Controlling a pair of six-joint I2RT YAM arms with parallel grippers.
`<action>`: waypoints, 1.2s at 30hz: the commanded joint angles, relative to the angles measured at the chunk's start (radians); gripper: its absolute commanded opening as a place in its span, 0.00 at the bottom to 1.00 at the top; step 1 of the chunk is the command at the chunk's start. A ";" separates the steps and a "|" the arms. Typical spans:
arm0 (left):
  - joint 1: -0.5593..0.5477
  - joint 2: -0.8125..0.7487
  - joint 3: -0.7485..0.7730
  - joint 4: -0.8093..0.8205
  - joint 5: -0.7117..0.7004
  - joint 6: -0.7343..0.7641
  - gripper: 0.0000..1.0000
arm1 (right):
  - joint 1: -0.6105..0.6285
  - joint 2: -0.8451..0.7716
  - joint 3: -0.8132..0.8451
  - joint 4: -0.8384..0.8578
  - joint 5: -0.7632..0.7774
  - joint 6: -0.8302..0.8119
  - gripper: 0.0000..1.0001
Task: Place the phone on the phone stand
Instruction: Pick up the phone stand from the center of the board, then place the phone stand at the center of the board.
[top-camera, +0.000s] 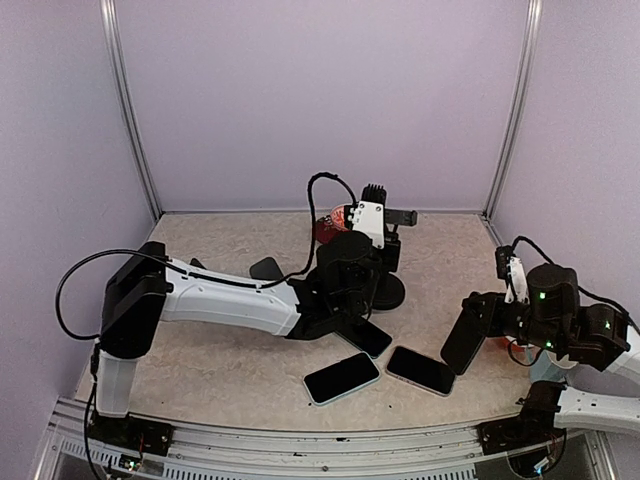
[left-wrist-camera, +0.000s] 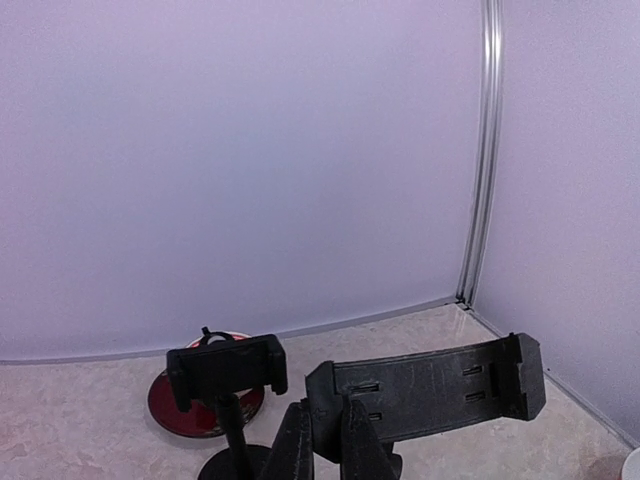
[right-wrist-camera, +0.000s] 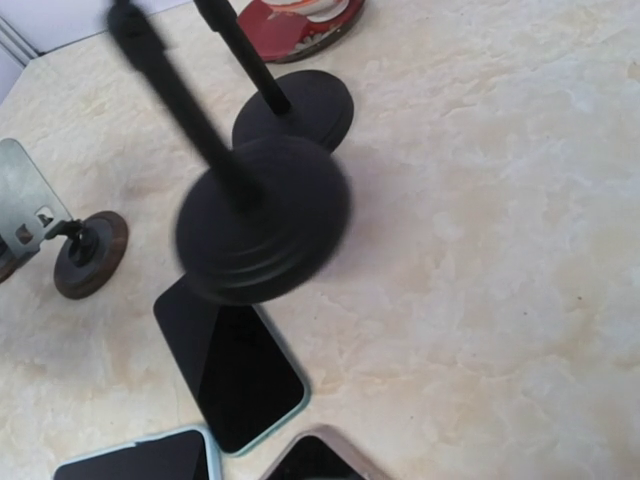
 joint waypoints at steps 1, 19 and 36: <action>-0.022 -0.157 -0.129 0.164 -0.077 0.005 0.00 | -0.010 -0.007 -0.008 0.041 0.009 -0.004 0.00; -0.038 -0.540 -0.657 0.244 -0.355 -0.021 0.00 | -0.009 0.061 -0.023 0.117 -0.029 -0.014 0.00; -0.133 -0.495 -0.696 0.220 -0.664 -0.109 0.00 | -0.010 0.087 -0.010 0.135 -0.054 -0.013 0.00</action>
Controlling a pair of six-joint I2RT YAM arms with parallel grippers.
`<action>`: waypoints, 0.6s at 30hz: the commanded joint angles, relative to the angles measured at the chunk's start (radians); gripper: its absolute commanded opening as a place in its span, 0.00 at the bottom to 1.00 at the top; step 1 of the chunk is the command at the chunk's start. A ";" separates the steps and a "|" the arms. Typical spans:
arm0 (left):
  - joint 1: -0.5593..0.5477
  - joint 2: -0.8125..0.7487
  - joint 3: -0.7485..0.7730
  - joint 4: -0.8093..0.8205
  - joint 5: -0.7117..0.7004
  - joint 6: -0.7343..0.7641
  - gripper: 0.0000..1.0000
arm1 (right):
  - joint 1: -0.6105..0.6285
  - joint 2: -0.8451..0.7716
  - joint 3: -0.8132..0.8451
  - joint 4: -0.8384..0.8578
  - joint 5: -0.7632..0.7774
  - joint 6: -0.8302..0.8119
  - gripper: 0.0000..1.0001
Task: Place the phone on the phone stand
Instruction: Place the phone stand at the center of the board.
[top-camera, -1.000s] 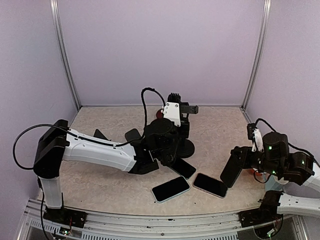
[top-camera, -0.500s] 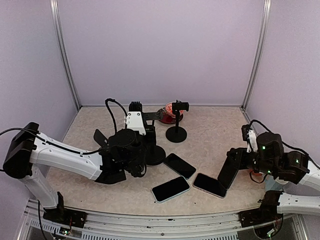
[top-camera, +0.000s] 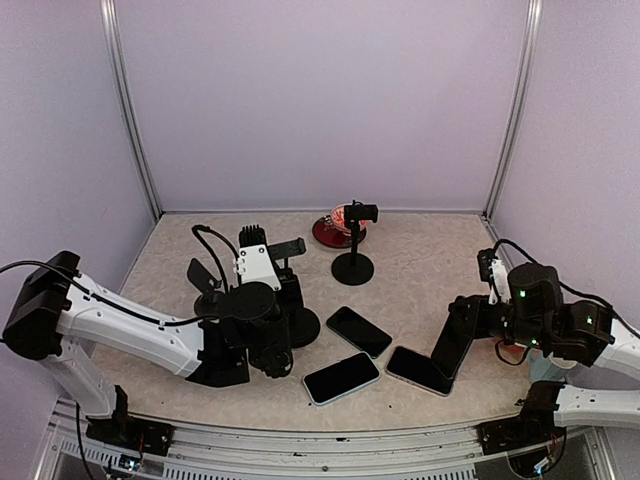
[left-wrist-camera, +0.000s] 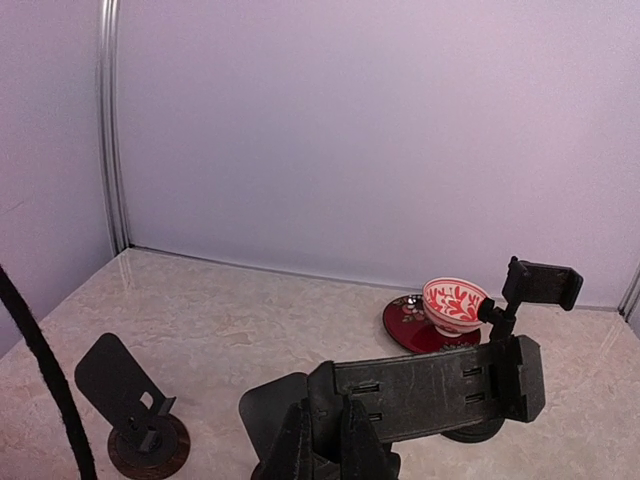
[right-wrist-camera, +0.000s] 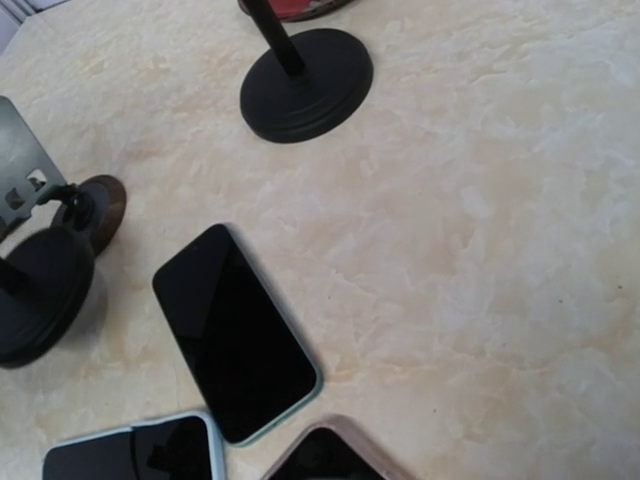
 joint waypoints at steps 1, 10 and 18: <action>-0.023 0.011 0.006 0.051 -0.088 -0.038 0.00 | -0.009 -0.022 0.011 0.048 -0.009 0.001 0.00; -0.059 0.015 0.036 -0.180 -0.104 -0.252 0.00 | -0.009 -0.048 -0.003 0.034 -0.010 0.015 0.00; -0.066 0.056 0.211 -1.049 -0.082 -1.037 0.00 | -0.010 -0.075 -0.018 0.029 -0.015 0.026 0.00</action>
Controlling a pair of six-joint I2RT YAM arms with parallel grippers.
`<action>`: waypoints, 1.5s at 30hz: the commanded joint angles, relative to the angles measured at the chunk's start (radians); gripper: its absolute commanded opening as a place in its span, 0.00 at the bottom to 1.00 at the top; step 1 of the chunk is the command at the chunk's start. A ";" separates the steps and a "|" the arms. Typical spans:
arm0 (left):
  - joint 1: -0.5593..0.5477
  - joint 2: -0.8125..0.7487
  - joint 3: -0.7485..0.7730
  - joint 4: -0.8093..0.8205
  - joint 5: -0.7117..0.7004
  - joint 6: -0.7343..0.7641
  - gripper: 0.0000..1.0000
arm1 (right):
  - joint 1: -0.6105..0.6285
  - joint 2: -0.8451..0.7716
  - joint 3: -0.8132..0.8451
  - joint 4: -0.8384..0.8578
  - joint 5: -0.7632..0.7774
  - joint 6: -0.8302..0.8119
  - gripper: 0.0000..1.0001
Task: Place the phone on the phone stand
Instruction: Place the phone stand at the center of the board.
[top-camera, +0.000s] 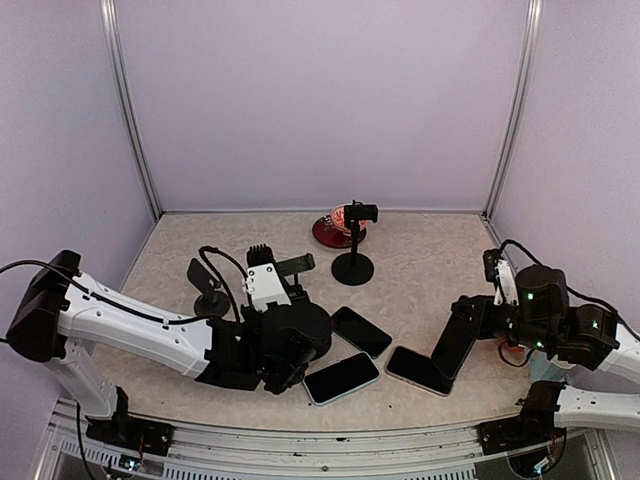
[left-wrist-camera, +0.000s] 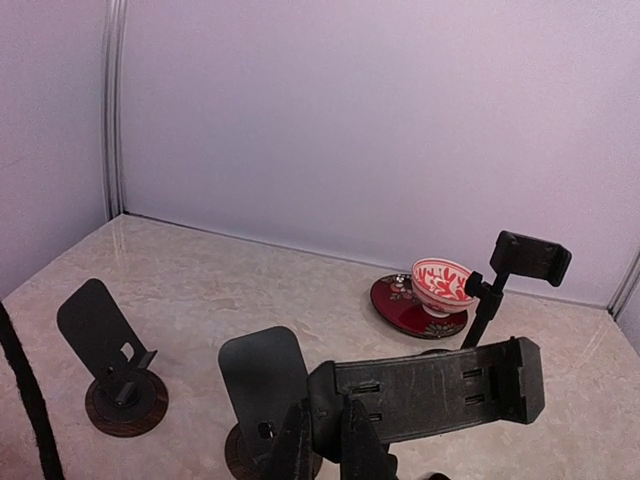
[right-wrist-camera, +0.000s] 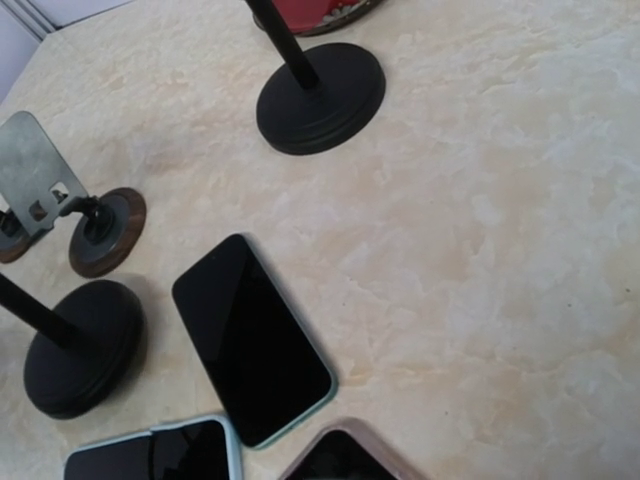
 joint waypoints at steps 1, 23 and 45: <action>-0.008 0.048 0.160 -0.670 -0.004 -0.655 0.00 | -0.011 -0.029 -0.009 0.029 -0.006 0.015 0.00; -0.072 0.302 0.434 -1.723 -0.068 -1.642 0.63 | -0.009 -0.033 -0.018 0.034 -0.014 0.027 0.00; -0.122 0.243 0.394 -1.724 -0.052 -1.728 0.99 | -0.009 -0.017 -0.018 0.040 -0.011 0.021 0.00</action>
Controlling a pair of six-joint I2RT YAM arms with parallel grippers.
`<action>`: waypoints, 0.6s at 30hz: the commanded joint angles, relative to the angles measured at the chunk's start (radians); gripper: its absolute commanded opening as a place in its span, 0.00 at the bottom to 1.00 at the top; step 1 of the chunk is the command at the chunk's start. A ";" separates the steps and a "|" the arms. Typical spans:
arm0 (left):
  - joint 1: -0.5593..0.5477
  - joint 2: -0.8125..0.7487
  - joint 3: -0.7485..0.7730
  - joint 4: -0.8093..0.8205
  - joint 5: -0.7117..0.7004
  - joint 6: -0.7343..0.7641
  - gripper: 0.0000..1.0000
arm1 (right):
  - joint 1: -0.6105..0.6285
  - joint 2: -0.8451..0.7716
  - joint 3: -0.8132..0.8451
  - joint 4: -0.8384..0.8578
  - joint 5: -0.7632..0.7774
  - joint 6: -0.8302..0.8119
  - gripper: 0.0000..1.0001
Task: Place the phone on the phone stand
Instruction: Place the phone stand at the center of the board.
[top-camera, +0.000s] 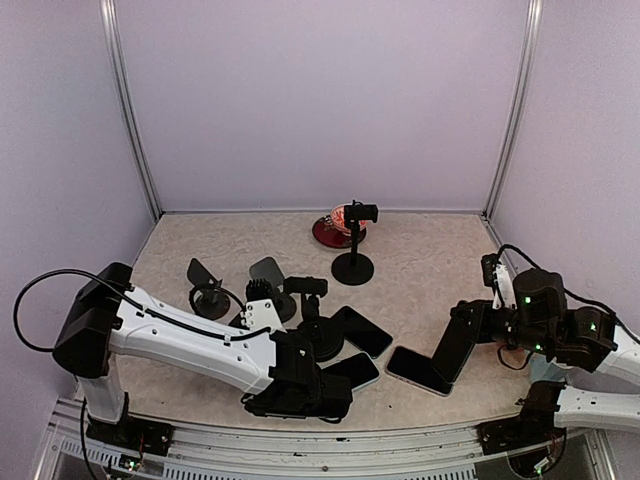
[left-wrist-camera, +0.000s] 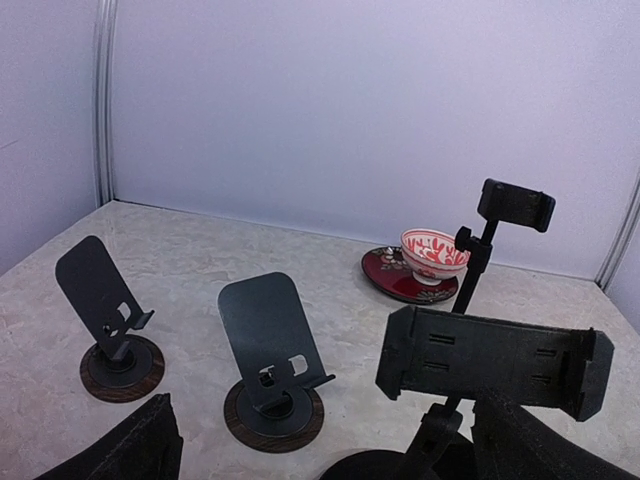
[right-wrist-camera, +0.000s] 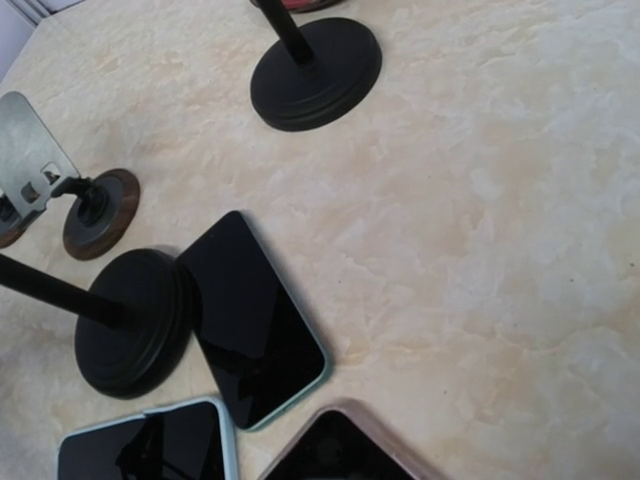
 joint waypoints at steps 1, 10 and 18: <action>-0.038 -0.054 -0.007 -0.019 -0.021 -0.142 0.99 | -0.009 -0.006 0.009 0.044 0.006 0.006 0.00; -0.086 -0.029 0.011 -0.019 0.025 -0.200 0.99 | -0.010 0.017 0.010 0.057 -0.003 0.006 0.00; -0.119 -0.214 -0.249 -0.019 0.049 -0.485 0.99 | -0.009 0.025 0.057 -0.006 0.007 0.000 0.00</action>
